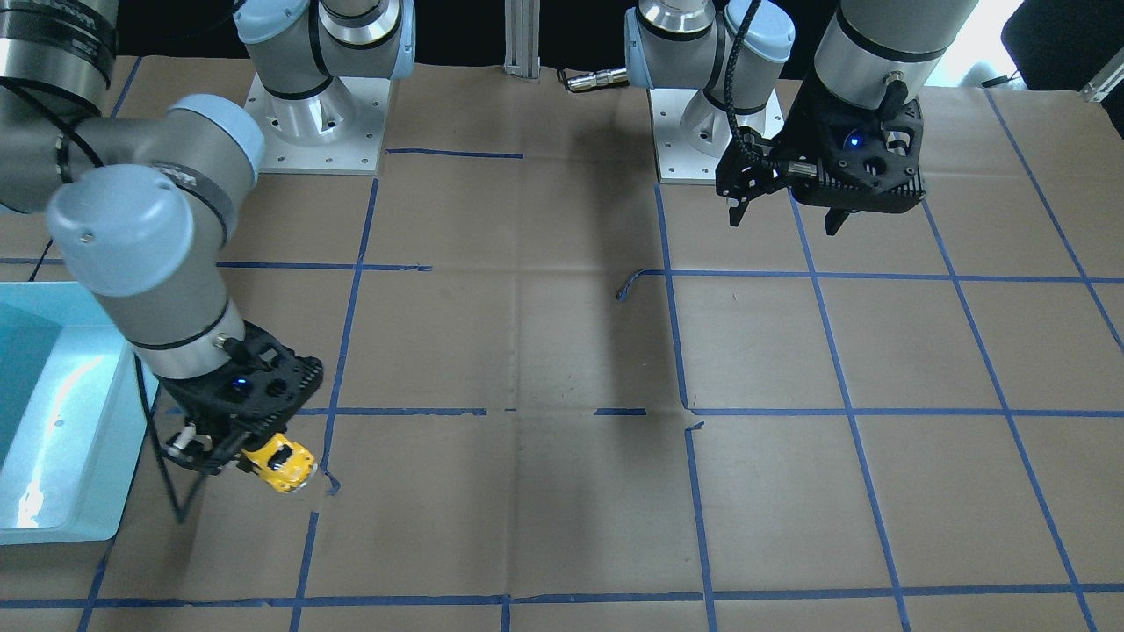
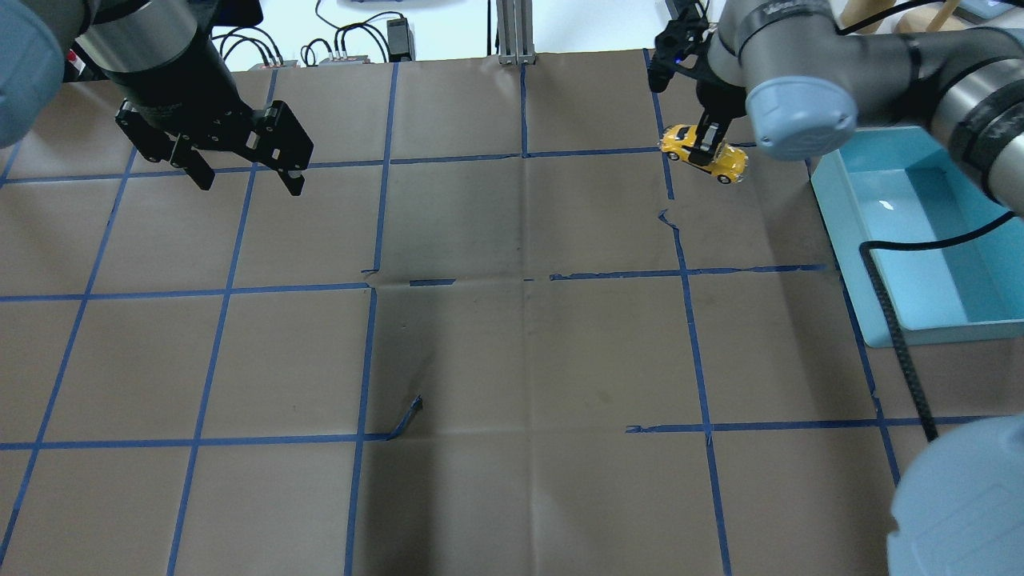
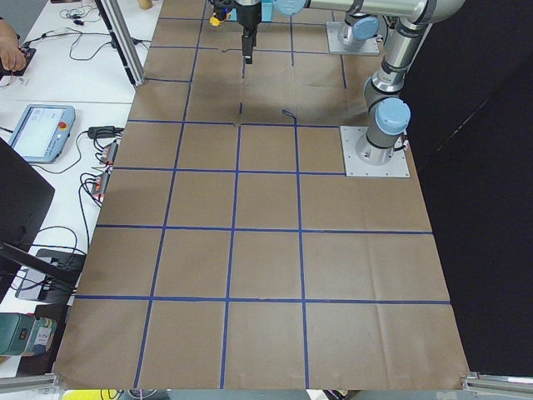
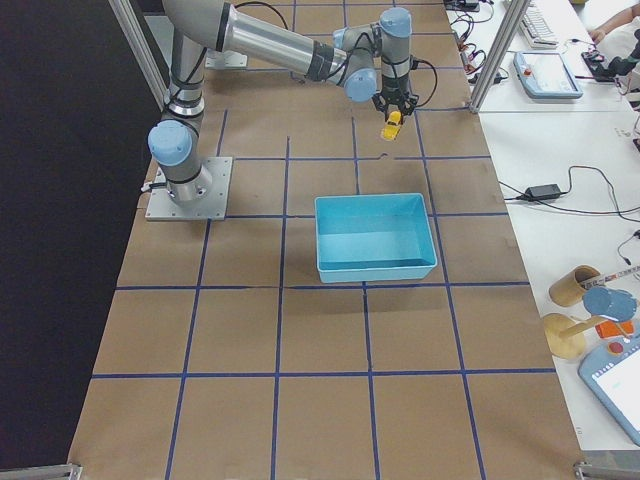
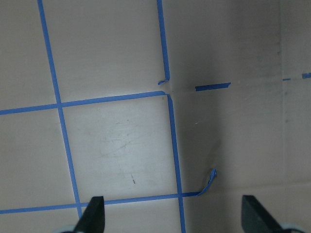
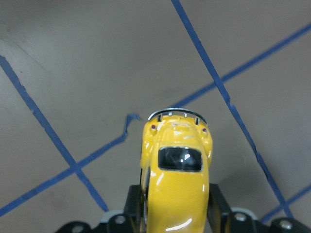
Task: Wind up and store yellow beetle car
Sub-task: 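Lift the car and carry it with the right gripper into the blue bin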
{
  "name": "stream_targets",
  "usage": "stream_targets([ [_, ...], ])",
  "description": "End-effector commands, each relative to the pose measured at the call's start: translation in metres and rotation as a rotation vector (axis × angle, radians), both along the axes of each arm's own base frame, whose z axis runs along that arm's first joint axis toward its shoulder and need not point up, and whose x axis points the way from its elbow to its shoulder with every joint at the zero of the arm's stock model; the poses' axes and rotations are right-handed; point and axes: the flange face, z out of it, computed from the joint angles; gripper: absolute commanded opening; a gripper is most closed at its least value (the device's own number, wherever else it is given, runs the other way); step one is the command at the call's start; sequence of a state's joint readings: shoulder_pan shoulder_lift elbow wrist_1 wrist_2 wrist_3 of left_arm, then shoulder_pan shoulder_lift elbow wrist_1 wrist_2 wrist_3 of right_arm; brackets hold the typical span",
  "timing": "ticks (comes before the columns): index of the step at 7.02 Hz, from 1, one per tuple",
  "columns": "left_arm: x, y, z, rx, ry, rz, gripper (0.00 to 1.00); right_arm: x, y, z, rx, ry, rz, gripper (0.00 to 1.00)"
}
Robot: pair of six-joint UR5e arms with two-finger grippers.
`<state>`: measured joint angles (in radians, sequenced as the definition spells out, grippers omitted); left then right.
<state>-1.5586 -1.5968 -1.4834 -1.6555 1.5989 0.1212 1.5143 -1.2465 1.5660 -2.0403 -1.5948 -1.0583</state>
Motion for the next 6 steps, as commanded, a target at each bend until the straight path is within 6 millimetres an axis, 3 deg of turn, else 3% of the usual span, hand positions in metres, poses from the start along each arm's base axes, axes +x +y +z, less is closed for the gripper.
stream_targets([
  [1, 0.0, 0.0, 0.0, 0.0, -0.001, 0.0, 1.0, -0.087, 0.023, 0.033, 0.061, -0.009, -0.279, 0.18],
  [2, 0.0, 0.0, 0.0, 0.0, -0.001, 0.0, 1.0, -0.131, 0.03, 0.036, 0.083, -0.001, -0.394, 0.18],
  [3, 0.0, 0.001, 0.001, -0.002, 0.0, 0.0, 1.0, -0.15, 0.034, 0.041, 0.078, 0.047, -0.429, 0.18],
  [4, -0.001, 0.001, 0.001, -0.002, 0.0, -0.001, 1.0, -0.182, 0.039, 0.04, 0.082, 0.039, -0.513, 0.18],
  [5, 0.0, 0.001, 0.001, -0.002, -0.003, 0.0, 1.0, -0.219, 0.043, 0.037, 0.074, 0.015, -0.733, 0.19],
  [6, 0.0, 0.0, 0.001, -0.002, 0.003, 0.0, 1.0, -0.226, 0.047, 0.029, 0.085, 0.008, -0.819, 0.18],
])
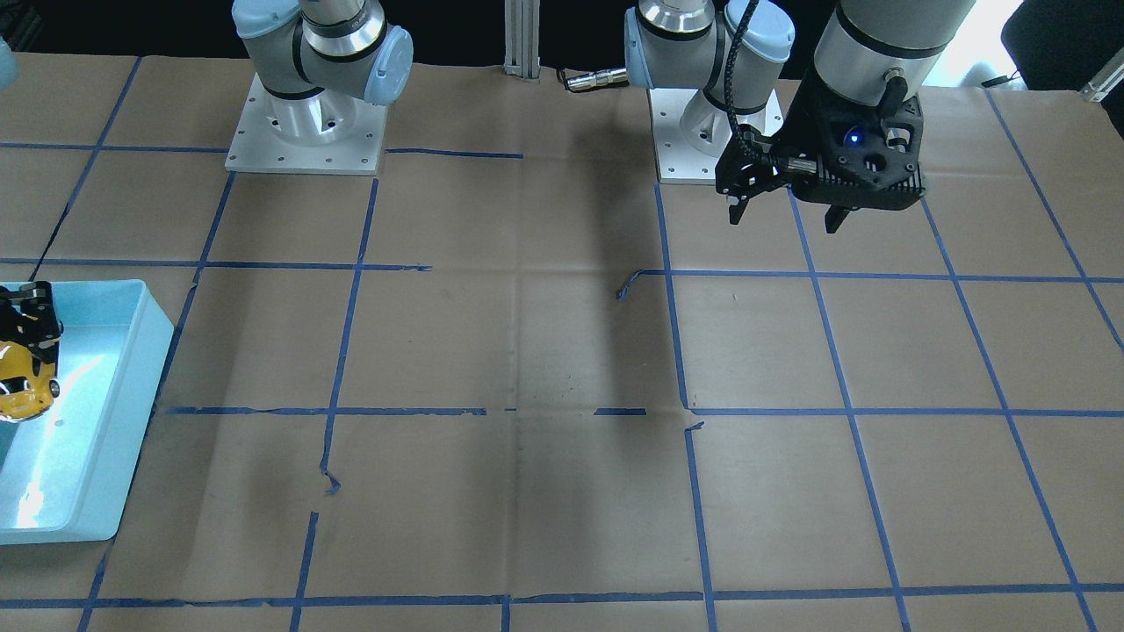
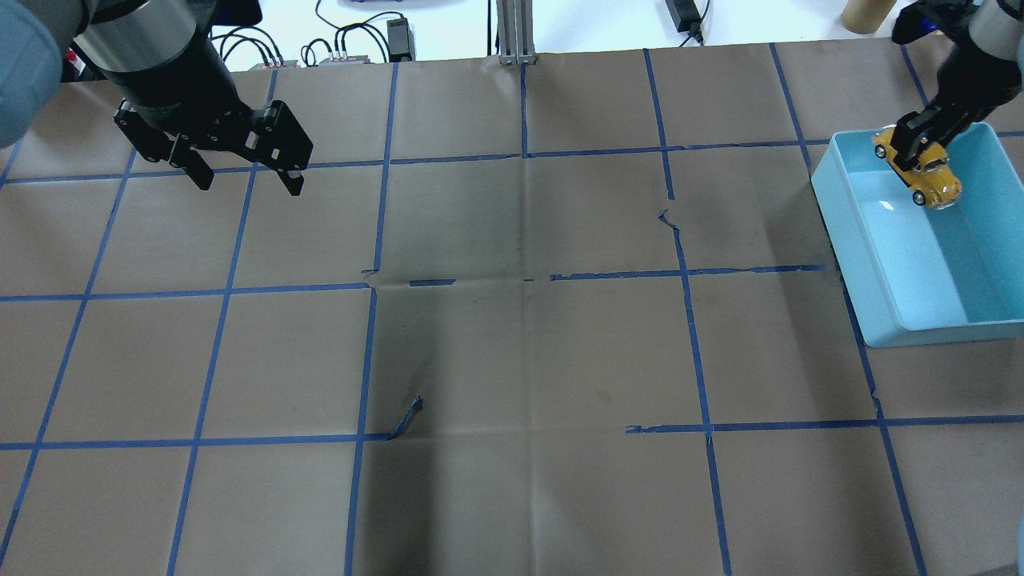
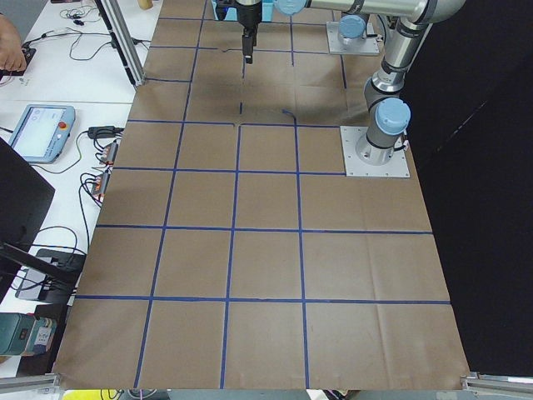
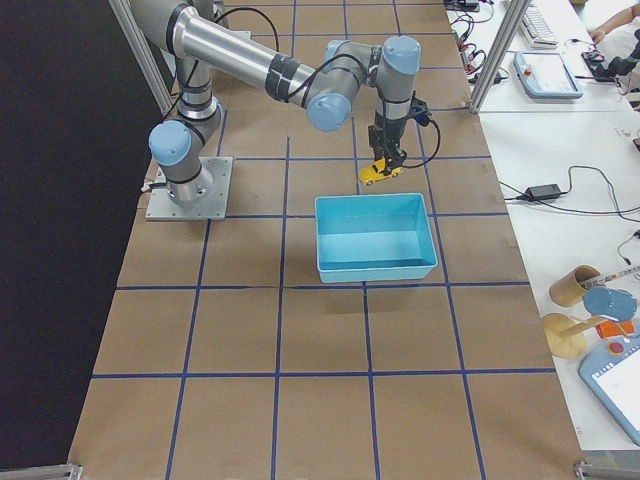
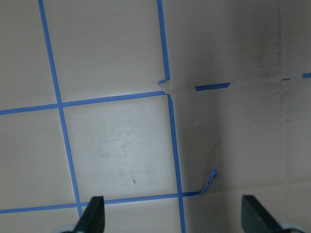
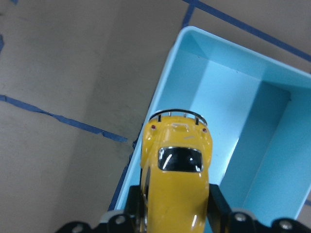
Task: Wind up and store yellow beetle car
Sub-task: 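Lift the car and carry it with the right gripper into the blue bin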
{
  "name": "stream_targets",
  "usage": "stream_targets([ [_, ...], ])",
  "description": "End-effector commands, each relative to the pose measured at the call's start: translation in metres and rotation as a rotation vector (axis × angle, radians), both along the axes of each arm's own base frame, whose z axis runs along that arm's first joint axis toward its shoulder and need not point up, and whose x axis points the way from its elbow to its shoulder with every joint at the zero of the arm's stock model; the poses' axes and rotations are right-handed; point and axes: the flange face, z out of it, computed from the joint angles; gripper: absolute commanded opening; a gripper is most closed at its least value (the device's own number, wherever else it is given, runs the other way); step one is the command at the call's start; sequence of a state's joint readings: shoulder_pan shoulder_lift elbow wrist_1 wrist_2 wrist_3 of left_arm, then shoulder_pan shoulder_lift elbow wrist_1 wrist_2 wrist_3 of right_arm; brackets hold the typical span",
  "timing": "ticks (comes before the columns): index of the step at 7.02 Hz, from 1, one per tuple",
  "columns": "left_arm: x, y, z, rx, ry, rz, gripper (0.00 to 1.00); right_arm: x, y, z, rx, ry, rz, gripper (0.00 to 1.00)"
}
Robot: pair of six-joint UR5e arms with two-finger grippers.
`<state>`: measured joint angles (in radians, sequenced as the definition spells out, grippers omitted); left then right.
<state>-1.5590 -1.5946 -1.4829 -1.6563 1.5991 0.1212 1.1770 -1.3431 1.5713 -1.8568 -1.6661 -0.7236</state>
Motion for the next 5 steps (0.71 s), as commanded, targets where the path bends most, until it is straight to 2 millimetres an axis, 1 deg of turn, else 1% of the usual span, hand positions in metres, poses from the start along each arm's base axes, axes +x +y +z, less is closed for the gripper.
stream_targets([
  [1, 0.0, 0.0, 0.001, -0.003, 0.004, 0.001, 1.0, -0.031, 0.009, -0.011, -0.005, -0.014, -0.308, 0.18],
  [2, 0.0, 0.001, 0.003, -0.008, -0.002, 0.0, 1.0, -0.037, 0.01, -0.017, -0.006, -0.017, -0.372, 0.18],
  [3, 0.002, 0.005, 0.008, -0.015, -0.003, 0.002, 1.0, -0.054, 0.006, -0.047, 0.022, -0.046, -0.382, 0.17],
  [4, 0.006, 0.004, 0.008, -0.015, 0.0, 0.011, 1.0, -0.082, 0.001, -0.074, -0.005, -0.053, -0.346, 0.17],
  [5, 0.007, 0.005, 0.008, -0.015, 0.002, 0.013, 1.0, -0.086, 0.008, -0.09, -0.009, -0.048, -0.284, 0.17],
])
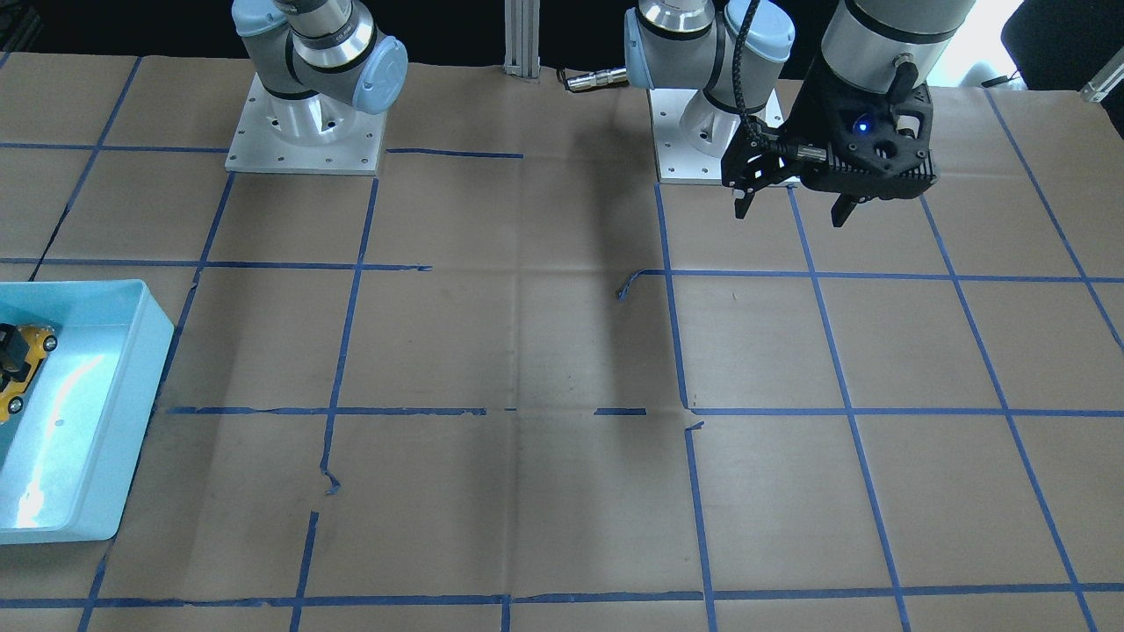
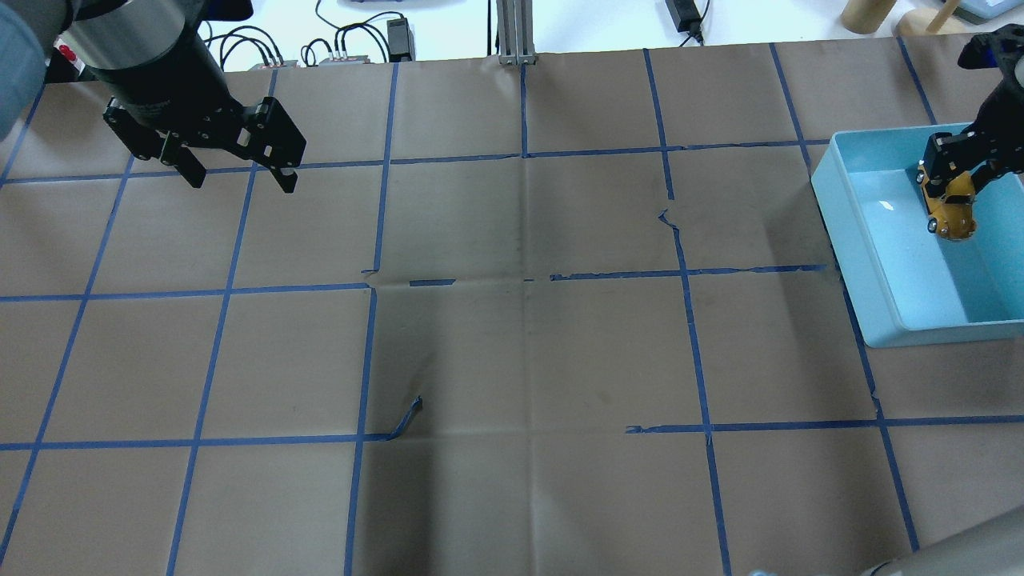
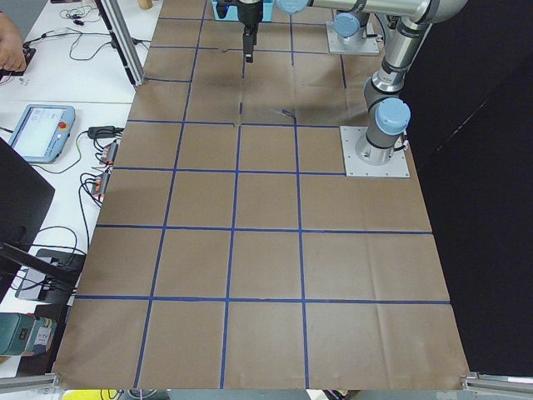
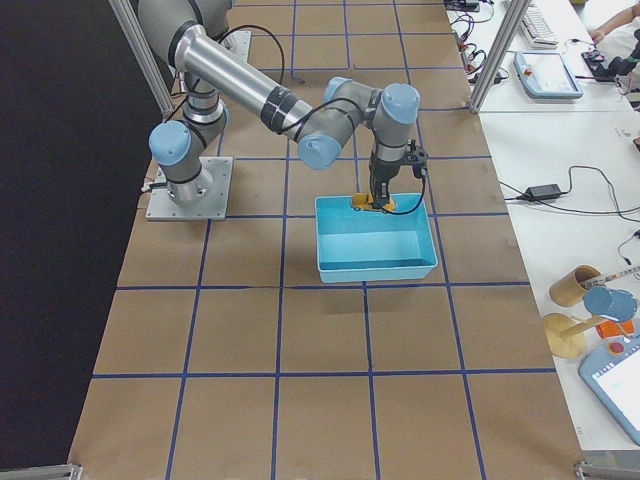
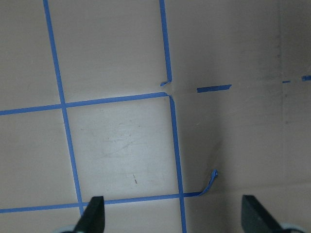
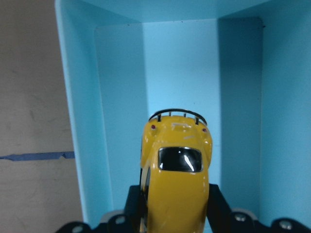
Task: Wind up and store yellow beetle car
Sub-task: 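Lower the car into the bin and open the right gripper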
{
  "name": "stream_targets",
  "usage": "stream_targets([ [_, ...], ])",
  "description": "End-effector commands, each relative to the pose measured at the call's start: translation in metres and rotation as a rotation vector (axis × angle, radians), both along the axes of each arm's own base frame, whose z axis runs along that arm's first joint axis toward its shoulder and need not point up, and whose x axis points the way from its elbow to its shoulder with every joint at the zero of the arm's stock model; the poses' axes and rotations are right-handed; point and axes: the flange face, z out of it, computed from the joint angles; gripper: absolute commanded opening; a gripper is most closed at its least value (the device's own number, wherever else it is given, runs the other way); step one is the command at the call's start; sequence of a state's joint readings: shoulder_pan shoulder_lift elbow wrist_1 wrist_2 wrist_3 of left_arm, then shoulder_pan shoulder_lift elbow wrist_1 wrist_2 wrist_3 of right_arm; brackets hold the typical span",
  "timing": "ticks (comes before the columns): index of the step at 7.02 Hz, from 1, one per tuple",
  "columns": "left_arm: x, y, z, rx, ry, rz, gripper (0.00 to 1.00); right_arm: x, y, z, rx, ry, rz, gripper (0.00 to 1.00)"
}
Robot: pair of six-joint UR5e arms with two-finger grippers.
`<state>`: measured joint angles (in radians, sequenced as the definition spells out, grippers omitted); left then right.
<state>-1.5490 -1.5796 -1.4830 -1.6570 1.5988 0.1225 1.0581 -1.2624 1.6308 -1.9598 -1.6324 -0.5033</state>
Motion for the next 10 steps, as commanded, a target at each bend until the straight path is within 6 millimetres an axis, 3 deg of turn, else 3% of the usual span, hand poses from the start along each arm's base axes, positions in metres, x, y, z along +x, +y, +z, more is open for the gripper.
stream_targets([
  [1, 0.002, 0.001, 0.001, -0.001, 0.0, 0.004, 1.0, -0.012, 0.016, -0.042, 0.012, -0.011, 0.124, 0.17],
  [4, 0.002, 0.001, 0.0, 0.0, 0.004, 0.004, 1.0, 0.001, 0.044, -0.096, 0.033, -0.026, 0.14, 0.18],
  [8, 0.002, 0.0, 0.0, 0.002, 0.004, 0.004, 1.0, -0.01, 0.042, -0.119, 0.007, -0.005, 0.13, 0.27],
  [9, 0.002, 0.001, 0.001, -0.001, 0.003, 0.004, 1.0, -0.01, 0.042, -0.117, 0.002, -0.001, 0.127, 0.42],
  [10, 0.001, 0.0, 0.002, -0.003, 0.006, 0.004, 1.0, -0.01, 0.042, -0.113, -0.005, -0.002, 0.126, 0.94],
])
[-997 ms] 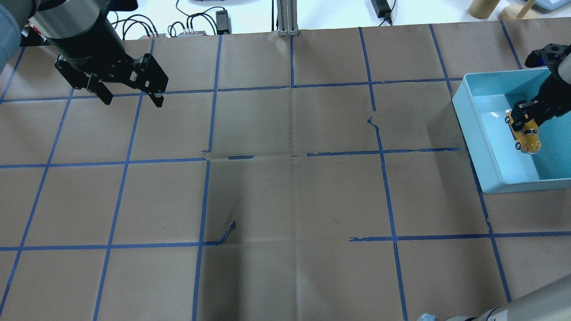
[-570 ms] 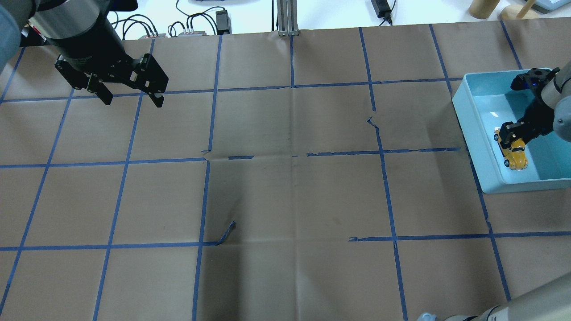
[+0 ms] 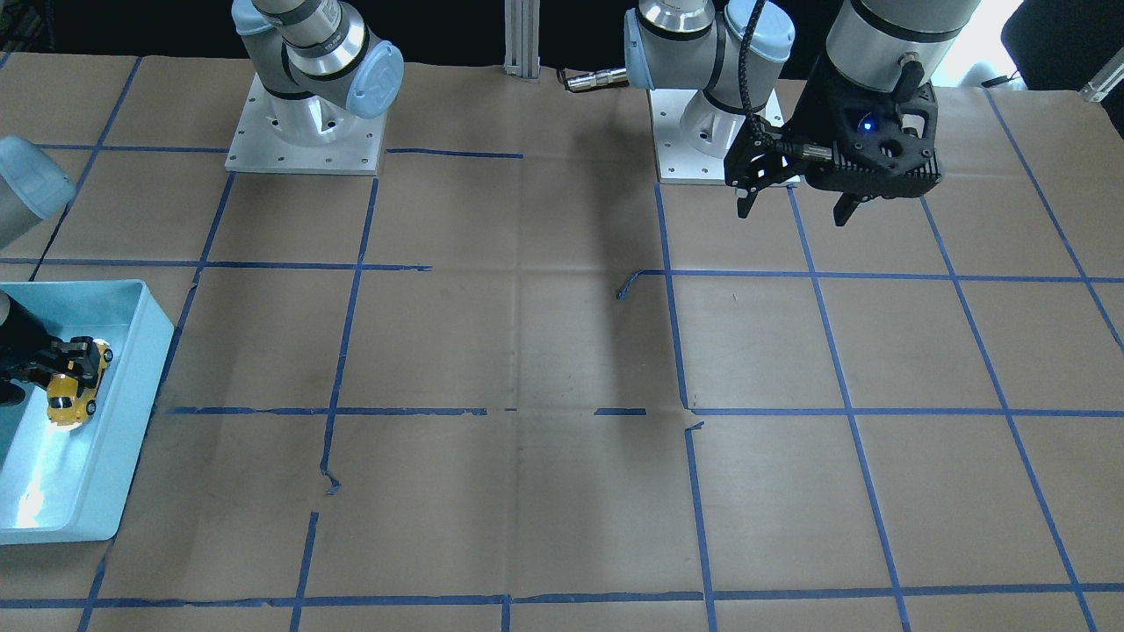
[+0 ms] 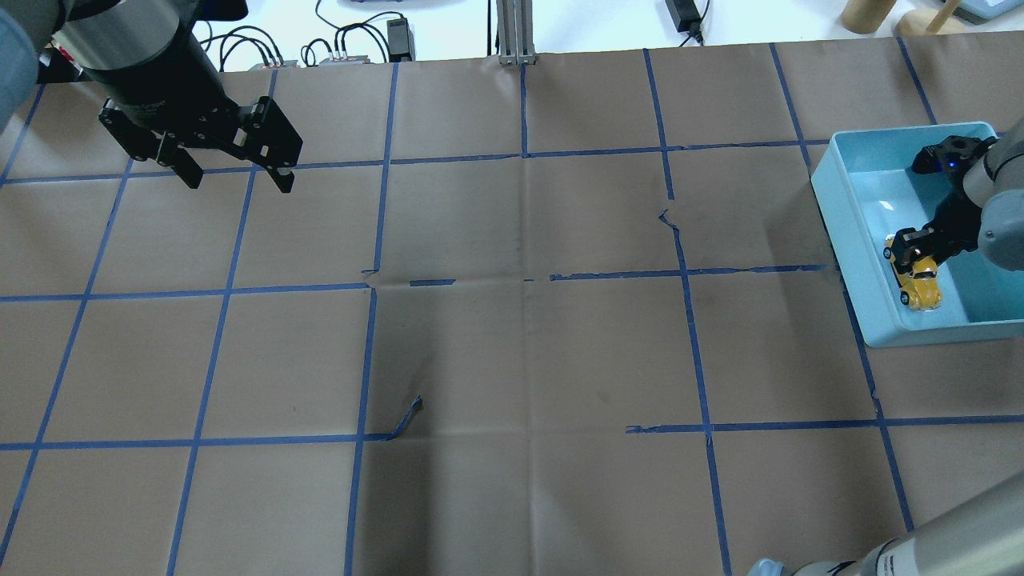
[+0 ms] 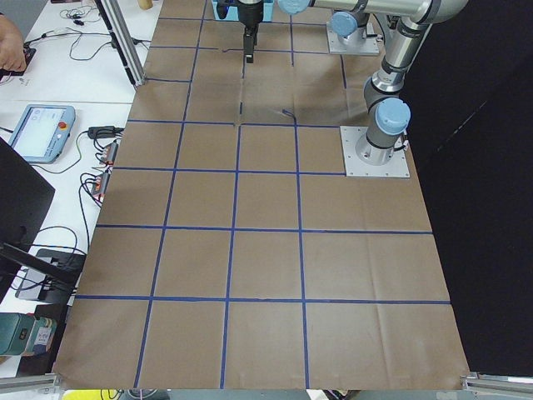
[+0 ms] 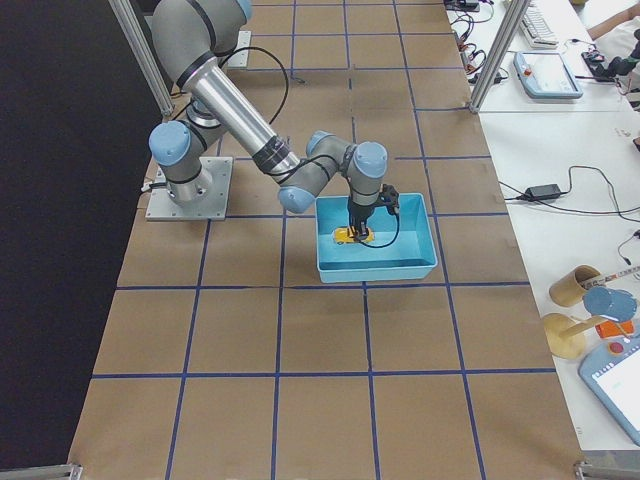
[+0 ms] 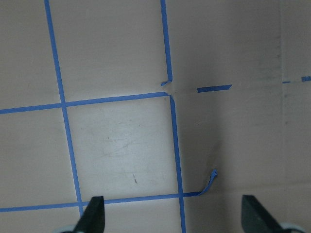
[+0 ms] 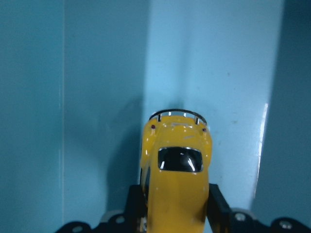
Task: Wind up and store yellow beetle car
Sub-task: 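Lower the car into the bin and open the right gripper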
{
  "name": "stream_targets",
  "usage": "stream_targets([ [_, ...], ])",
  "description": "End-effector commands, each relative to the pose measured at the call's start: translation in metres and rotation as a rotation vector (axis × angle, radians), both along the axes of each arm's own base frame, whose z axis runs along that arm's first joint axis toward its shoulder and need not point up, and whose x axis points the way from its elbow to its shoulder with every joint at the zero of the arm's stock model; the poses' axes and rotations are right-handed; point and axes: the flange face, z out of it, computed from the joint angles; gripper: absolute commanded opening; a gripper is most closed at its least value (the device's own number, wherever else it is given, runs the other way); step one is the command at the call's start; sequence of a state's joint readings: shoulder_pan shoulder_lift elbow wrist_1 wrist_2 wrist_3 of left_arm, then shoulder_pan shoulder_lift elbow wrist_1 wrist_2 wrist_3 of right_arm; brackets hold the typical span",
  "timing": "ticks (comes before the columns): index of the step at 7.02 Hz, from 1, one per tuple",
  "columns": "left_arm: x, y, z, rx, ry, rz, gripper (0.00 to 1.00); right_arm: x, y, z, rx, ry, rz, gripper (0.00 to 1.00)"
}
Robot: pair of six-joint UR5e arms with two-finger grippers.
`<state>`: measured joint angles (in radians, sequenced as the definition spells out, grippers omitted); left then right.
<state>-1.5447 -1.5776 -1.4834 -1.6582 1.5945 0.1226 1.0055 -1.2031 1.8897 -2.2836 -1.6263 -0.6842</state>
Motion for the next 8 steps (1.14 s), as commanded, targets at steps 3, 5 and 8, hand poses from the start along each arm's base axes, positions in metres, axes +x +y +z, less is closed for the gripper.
stream_targets([
  [3, 0.001, 0.0, 0.001, -0.002, 0.001, 0.001, 1.0, -0.003, -0.005, 0.033, -0.054, 0.032, -0.025, 1.0],
  [5, 0.0, 0.0, 0.001, -0.002, 0.001, 0.0, 1.0, -0.001, -0.016, 0.075, -0.11, 0.064, -0.014, 1.0],
  [8, 0.0, 0.0, 0.001, -0.002, 0.002, 0.0, 1.0, 0.099, -0.009, 0.192, -0.085, 0.027, -0.096, 1.0],
])
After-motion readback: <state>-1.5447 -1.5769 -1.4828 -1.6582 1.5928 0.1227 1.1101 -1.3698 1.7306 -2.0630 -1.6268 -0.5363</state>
